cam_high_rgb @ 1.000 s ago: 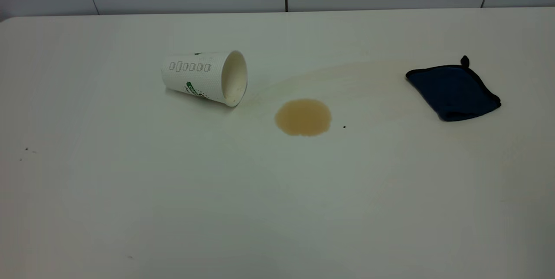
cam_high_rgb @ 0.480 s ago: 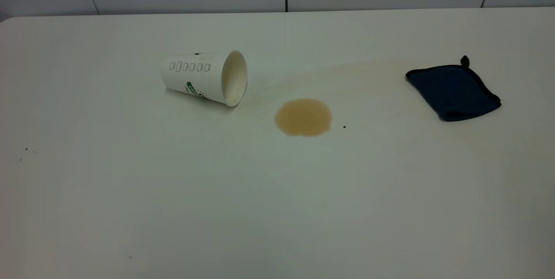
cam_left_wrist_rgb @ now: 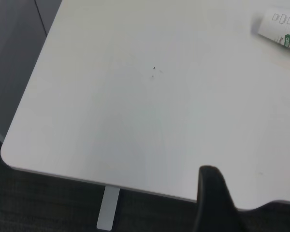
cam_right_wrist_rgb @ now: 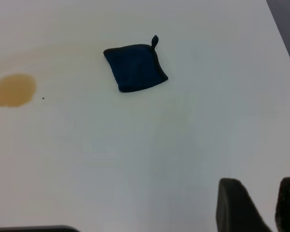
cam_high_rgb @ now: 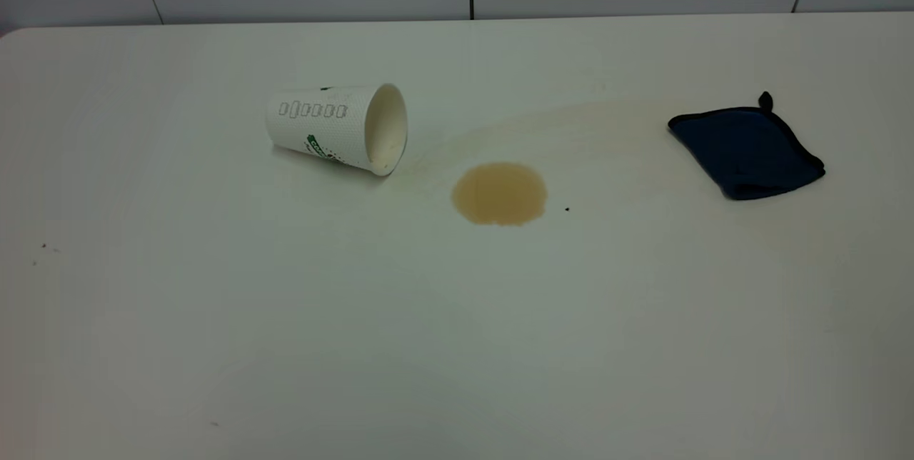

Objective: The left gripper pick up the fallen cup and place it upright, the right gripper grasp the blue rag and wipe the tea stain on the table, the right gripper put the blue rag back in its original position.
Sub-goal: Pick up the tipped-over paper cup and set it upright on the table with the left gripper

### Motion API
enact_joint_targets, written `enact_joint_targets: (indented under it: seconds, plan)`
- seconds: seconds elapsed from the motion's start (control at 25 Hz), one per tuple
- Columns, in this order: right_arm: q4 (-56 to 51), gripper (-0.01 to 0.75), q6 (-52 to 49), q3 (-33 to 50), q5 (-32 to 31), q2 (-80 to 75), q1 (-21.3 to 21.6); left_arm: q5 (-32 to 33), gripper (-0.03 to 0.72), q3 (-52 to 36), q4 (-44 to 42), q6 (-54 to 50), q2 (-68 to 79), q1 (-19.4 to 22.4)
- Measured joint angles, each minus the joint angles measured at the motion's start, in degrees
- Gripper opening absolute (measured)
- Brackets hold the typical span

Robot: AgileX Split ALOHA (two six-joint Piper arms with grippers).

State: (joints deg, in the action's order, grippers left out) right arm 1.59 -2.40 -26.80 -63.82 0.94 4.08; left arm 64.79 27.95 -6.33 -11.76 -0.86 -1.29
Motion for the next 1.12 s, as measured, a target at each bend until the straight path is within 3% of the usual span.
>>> enact_joint_targets:
  seconds: [0.24, 0.6, 0.8, 1.12]
  plan:
    - [0.0, 0.240, 0.0, 0.0, 0.0, 0.0, 0.0, -5.7, 0.463, 3.7, -0.4, 0.0, 9.9, 0.0]
    - [0.0, 0.240, 0.0, 0.0, 0.0, 0.0, 0.0, -15.0, 0.672, 19.3, -3.4, 2.7, 42.4, 0.0]
    - [0.0, 0.240, 0.0, 0.0, 0.0, 0.0, 0.0, -17.3, 0.711, 26.5, -3.5, 2.7, 61.2, -0.3]
    - [0.0, 0.240, 0.0, 0.0, 0.0, 0.0, 0.0, -21.2, 0.713, 35.2, -11.3, -0.5, 81.5, -9.7]
